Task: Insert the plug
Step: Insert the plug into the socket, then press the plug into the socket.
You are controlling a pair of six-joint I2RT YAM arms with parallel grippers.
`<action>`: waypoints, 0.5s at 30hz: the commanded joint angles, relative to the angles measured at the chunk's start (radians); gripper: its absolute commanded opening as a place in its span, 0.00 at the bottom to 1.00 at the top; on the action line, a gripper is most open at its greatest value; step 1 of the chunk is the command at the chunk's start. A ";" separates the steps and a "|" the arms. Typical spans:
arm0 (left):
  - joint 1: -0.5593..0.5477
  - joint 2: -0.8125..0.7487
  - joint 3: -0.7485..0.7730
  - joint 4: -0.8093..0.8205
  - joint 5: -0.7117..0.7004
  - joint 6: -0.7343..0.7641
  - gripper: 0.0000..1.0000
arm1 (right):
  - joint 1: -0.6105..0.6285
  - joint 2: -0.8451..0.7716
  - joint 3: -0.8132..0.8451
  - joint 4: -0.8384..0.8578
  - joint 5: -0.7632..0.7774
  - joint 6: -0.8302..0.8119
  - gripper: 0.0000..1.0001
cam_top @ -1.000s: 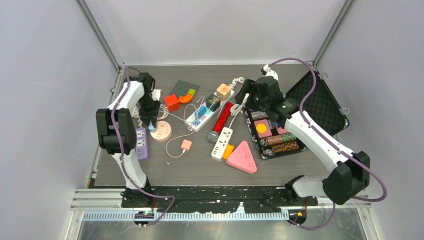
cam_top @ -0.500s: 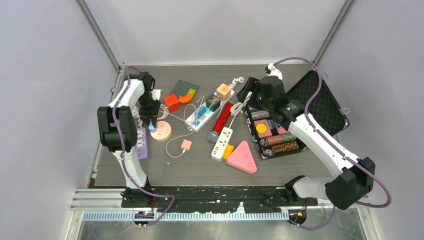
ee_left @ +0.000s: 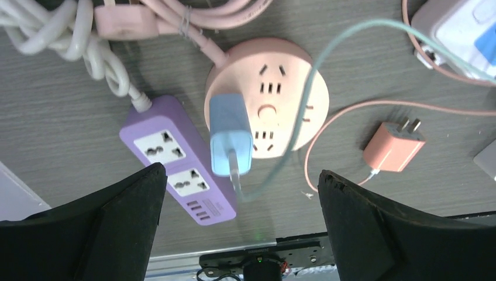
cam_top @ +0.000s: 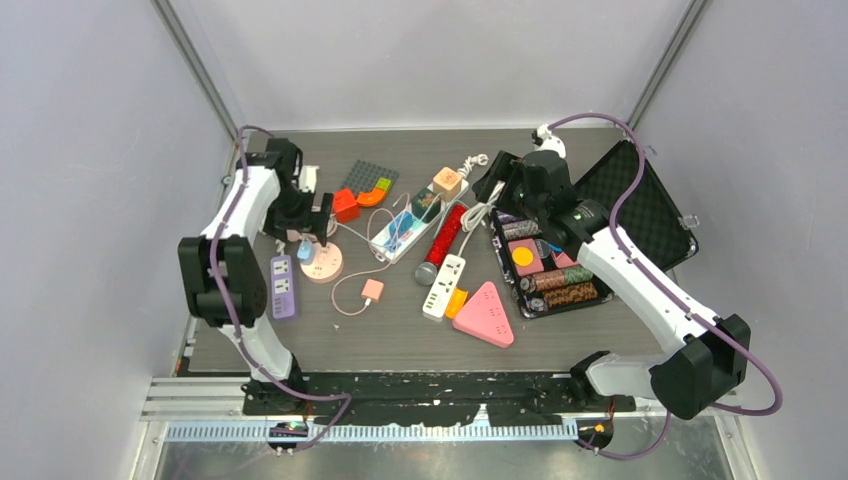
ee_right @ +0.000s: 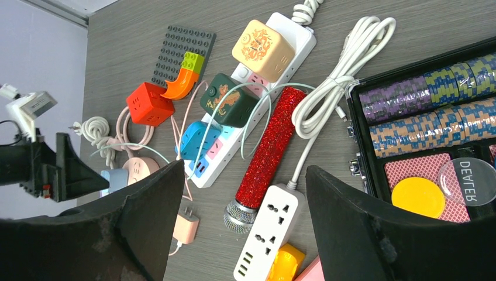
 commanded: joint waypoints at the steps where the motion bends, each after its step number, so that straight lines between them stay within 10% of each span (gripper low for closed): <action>1: -0.016 -0.144 -0.113 0.091 -0.011 -0.008 0.99 | -0.008 -0.027 0.000 0.048 0.008 0.001 0.80; 9: -0.044 -0.390 -0.468 0.457 -0.117 -0.117 0.99 | -0.012 -0.010 0.008 0.055 -0.004 -0.001 0.80; 15: -0.045 -0.408 -0.505 0.549 -0.169 -0.148 0.67 | -0.014 0.000 0.017 0.056 -0.016 0.000 0.80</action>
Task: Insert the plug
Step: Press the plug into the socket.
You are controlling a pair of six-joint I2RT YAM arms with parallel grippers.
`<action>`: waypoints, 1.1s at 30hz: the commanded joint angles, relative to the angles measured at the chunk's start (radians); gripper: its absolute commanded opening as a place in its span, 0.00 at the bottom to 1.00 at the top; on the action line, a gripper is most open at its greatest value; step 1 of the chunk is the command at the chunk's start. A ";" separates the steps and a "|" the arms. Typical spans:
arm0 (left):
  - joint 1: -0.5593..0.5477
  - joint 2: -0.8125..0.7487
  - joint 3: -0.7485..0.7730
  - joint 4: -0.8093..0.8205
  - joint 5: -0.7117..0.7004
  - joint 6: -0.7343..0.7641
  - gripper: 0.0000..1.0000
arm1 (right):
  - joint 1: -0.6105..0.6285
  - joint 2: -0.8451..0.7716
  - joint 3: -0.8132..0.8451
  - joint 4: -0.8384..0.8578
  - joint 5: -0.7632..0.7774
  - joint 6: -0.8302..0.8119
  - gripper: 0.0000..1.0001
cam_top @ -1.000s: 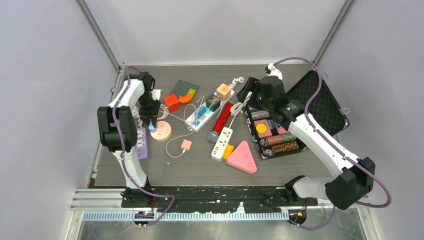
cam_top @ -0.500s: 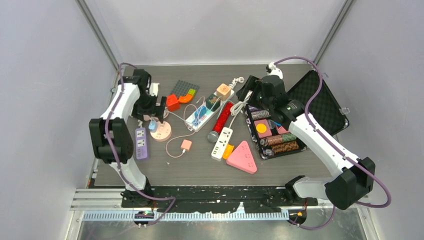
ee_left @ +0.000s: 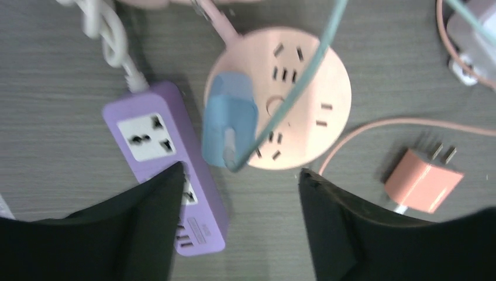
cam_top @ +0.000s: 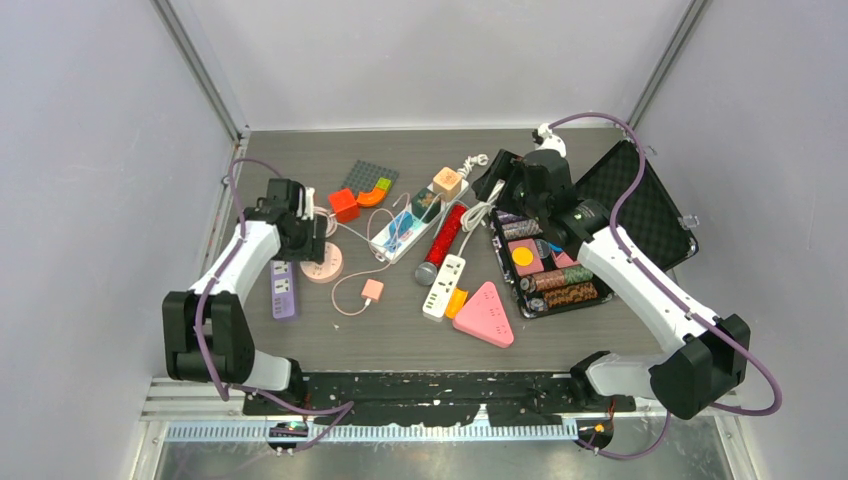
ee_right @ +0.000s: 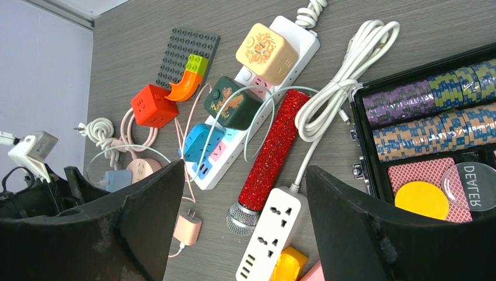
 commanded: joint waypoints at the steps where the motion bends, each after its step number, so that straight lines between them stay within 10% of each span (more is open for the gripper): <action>1: -0.002 -0.010 0.024 0.165 -0.079 -0.041 0.65 | -0.005 -0.001 0.017 0.042 -0.004 0.000 0.80; 14: -0.002 0.060 0.056 0.156 -0.092 -0.021 0.40 | -0.020 -0.014 -0.002 0.042 0.003 0.000 0.80; 24: -0.002 0.155 0.105 0.067 -0.081 0.019 0.00 | -0.031 -0.015 -0.005 0.042 -0.001 0.006 0.80; 33: -0.023 0.169 0.044 0.012 -0.065 0.040 0.00 | -0.038 -0.026 -0.010 0.042 0.005 0.014 0.80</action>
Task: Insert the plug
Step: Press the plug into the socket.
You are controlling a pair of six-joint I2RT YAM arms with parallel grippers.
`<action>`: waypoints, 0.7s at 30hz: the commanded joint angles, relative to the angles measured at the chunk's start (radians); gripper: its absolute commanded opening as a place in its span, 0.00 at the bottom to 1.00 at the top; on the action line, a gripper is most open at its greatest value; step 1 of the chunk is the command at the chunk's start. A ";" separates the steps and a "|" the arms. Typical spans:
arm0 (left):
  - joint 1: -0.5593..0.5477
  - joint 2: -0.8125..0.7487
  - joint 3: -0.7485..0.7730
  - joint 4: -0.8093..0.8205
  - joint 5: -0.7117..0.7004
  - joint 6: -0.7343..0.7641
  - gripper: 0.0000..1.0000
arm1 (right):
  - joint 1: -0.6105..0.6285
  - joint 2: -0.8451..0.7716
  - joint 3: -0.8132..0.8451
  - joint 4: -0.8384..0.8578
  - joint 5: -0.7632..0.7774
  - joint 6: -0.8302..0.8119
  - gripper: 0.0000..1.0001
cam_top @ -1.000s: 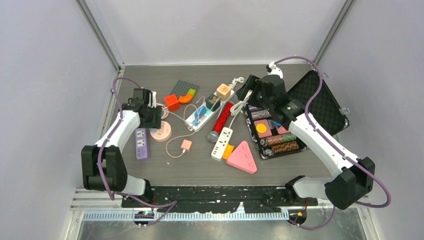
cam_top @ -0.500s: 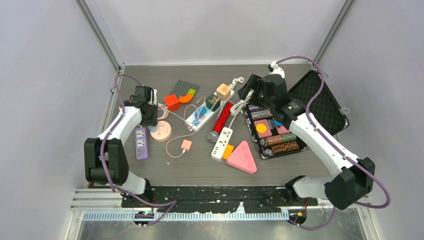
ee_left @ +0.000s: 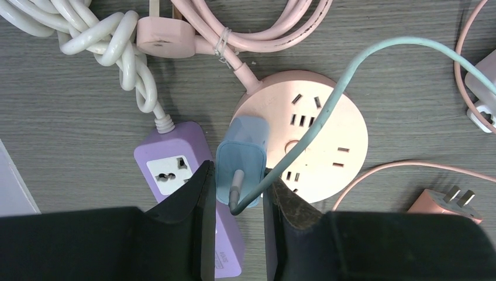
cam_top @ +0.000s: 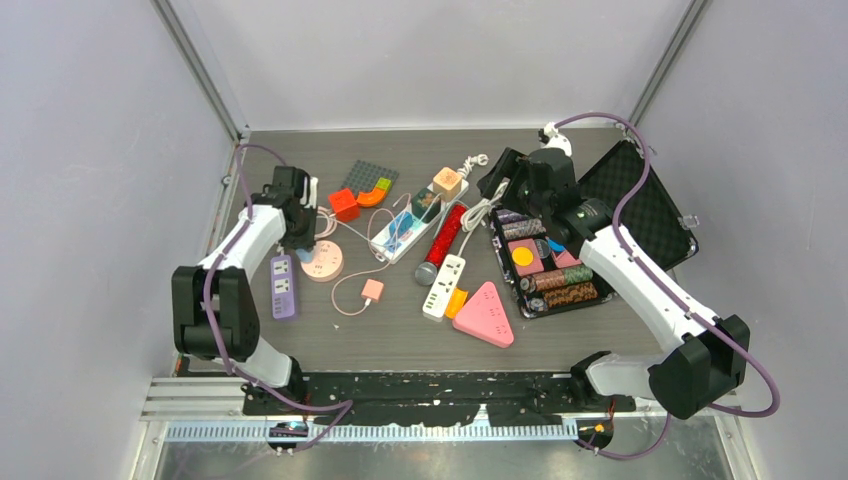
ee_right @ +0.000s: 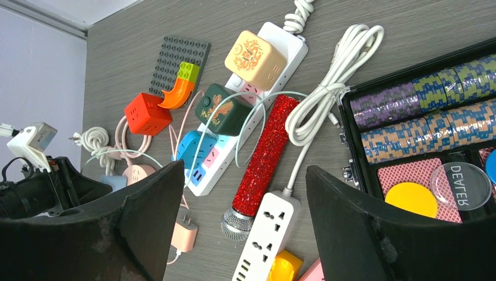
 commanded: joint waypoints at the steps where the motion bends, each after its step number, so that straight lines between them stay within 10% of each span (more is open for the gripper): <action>1: -0.031 0.027 -0.080 -0.042 0.007 0.017 0.00 | -0.008 -0.027 -0.005 0.042 0.010 0.012 0.80; 21: -0.062 -0.010 -0.077 -0.032 0.076 -0.058 0.05 | -0.016 -0.051 -0.013 0.055 0.020 0.024 0.80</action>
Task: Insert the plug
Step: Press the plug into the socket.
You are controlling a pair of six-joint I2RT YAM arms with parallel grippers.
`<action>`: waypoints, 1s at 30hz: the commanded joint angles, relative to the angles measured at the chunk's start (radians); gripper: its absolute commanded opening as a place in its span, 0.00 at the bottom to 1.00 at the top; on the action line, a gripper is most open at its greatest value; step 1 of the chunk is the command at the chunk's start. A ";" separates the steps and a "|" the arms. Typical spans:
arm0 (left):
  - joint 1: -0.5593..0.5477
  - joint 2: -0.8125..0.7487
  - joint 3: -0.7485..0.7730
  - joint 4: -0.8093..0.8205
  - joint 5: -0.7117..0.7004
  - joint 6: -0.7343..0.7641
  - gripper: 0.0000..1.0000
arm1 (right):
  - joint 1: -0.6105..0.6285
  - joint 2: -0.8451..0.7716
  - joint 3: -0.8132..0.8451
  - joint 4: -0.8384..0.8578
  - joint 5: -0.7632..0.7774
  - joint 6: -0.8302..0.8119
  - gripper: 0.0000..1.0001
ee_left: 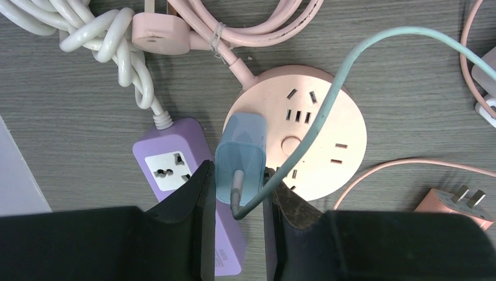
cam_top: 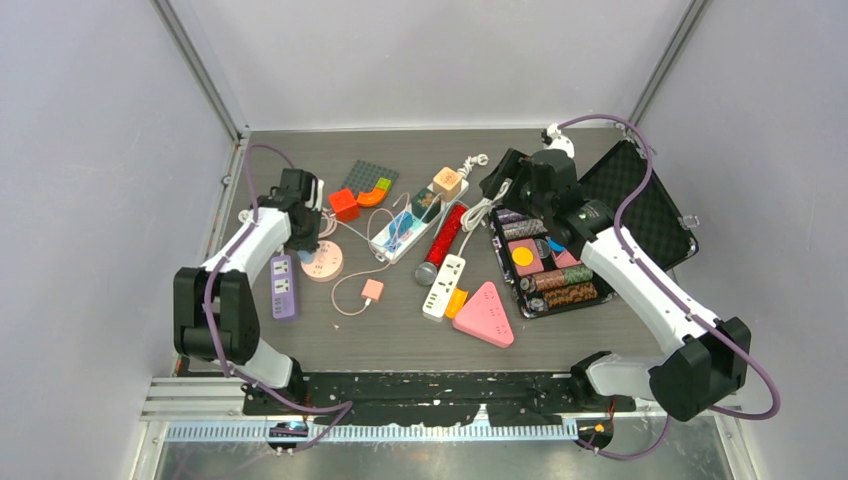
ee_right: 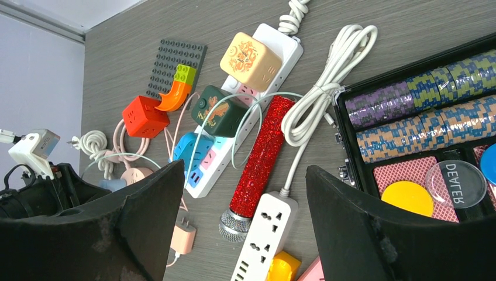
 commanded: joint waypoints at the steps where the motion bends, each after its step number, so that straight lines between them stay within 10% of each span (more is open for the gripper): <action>1: -0.007 -0.022 -0.062 -0.012 0.142 -0.066 0.05 | -0.007 -0.043 0.002 0.051 0.015 0.019 0.80; 30: -0.226 0.041 -0.141 -0.051 -0.078 -0.463 0.00 | -0.009 -0.058 -0.036 0.069 -0.007 0.038 0.80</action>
